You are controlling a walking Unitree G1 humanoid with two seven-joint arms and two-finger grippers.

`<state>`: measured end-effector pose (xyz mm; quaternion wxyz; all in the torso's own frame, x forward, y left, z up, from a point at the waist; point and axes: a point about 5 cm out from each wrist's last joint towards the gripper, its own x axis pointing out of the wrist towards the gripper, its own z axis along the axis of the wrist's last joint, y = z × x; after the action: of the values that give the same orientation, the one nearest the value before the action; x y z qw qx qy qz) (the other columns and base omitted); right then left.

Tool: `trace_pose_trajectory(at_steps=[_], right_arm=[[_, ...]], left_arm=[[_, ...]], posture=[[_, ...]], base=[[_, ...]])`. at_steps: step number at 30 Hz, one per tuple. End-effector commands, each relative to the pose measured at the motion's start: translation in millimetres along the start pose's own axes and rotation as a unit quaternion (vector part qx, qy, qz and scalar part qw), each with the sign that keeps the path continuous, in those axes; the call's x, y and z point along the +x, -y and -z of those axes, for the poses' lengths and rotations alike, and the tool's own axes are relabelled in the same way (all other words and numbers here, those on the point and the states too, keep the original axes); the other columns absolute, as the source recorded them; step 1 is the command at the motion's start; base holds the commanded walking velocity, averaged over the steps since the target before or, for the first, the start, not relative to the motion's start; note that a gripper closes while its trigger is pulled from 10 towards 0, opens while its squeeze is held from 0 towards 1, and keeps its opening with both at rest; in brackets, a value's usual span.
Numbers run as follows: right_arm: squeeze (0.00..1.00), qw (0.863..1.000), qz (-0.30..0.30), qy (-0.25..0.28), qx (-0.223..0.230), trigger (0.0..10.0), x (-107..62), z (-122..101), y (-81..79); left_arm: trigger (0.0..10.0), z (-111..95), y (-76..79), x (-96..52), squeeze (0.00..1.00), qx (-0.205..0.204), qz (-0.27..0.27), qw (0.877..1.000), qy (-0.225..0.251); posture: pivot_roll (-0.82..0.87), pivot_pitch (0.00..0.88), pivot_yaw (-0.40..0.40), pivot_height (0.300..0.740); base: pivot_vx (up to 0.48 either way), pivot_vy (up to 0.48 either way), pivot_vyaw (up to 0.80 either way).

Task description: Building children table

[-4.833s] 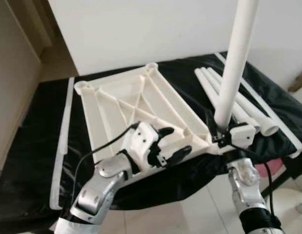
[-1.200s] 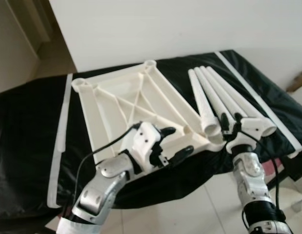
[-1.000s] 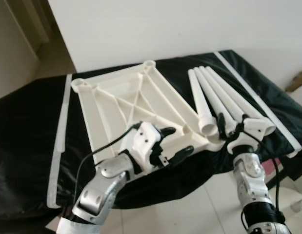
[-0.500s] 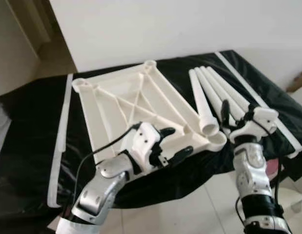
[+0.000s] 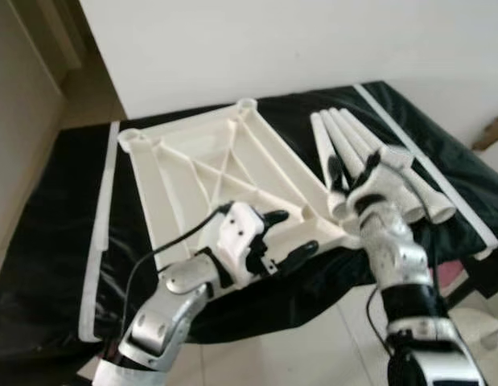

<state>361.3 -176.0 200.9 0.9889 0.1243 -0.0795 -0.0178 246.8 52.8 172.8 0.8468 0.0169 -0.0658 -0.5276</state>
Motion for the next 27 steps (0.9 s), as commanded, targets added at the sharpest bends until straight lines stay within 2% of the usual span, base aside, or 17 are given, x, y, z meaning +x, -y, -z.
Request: trace_pose_trajectory(at_steps=[1, 3, 5, 8, 11, 14, 17, 20, 27], right_arm=[[0.0, 0.999, 0.012, -0.035, 0.009, 10.0, 1.2, 9.1, 5.0], [0.0, 0.997, 0.009, -0.081, 0.011, 10.0, 9.8, 7.4, 6.8], [0.0, 0.994, 0.004, -0.113, 0.01, 10.0, 11.1, 9.0, 7.3], [0.0, 0.992, 0.003, -0.123, 0.007, 10.0, 11.2, 9.9, 7.4], [0.0, 0.992, 0.002, -0.127, -0.016, 10.0, 9.2, 12.3, 4.6], [0.0, 0.987, -0.034, -0.142, -0.065, 10.0, 2.1, 18.7, -10.7], [0.0, 0.984, -0.04, -0.154, -0.083, 10.0, -0.2, 21.2, -14.4], [0.0, 0.969, -0.034, -0.207, -0.129, 10.0, -5.8, 26.3, -16.3], [0.0, 0.951, -0.02, -0.26, -0.168, 10.0, -11.6, 29.7, -7.4]], left_arm=[[10.0, 2.5, -1.4, -1.2, 0.0, 0.005, -0.001, 1.0, -0.01], [10.0, 2.5, -1.5, -1.7, 0.0, 0.006, -0.001, 1.0, -0.01], [10.0, 2.6, -1.4, -2.0, 0.0, 0.007, -0.002, 1.0, -0.011], [10.0, 2.7, -1.4, -2.2, 0.0, 0.007, -0.003, 1.0, -0.011], [10.0, 3.0, -1.0, -3.2, 0.0, 0.007, -0.008, 1.0, -0.011], [10.0, 2.5, -1.0, -3.9, 0.0, 0.006, -0.011, 1.0, -0.009], [10.0, 2.4, -1.2, -3.9, 0.0, 0.006, -0.012, 1.0, -0.009], [10.0, 1.9, -2.4, -3.8, 0.0, 0.006, -0.013, 1.0, -0.009], [10.0, 1.5, -2.8, -3.2, 0.0, 0.007, -0.014, 1.0, -0.008]], posture=[[0.0, 0.0, 0.059, 0.74], [0.01, 0.0, 0.058, 0.74], [0.01, 0.0, 0.052, 0.74], [0.01, 0.0, 0.052, 0.74], [0.02, 0.0, 0.05, 0.74], [0.02, 0.0, 0.047, 0.74], [0.02, 0.0, 0.047, 0.74], [0.02, 0.0, 0.047, 0.74], [0.01, 0.0, 0.045, 0.74]], base=[[0.0, 0.0, 0.0], [0.0, 0.0, 0.0], [0.0, 0.0, 0.0], [0.0, 0.0, 0.0], [0.0, 0.0, 0.0], [0.0, 0.0, 0.0], [0.0, 0.0, 0.0], [0.0, 0.0, 0.0], [0.0, 0.0, 0.0]])
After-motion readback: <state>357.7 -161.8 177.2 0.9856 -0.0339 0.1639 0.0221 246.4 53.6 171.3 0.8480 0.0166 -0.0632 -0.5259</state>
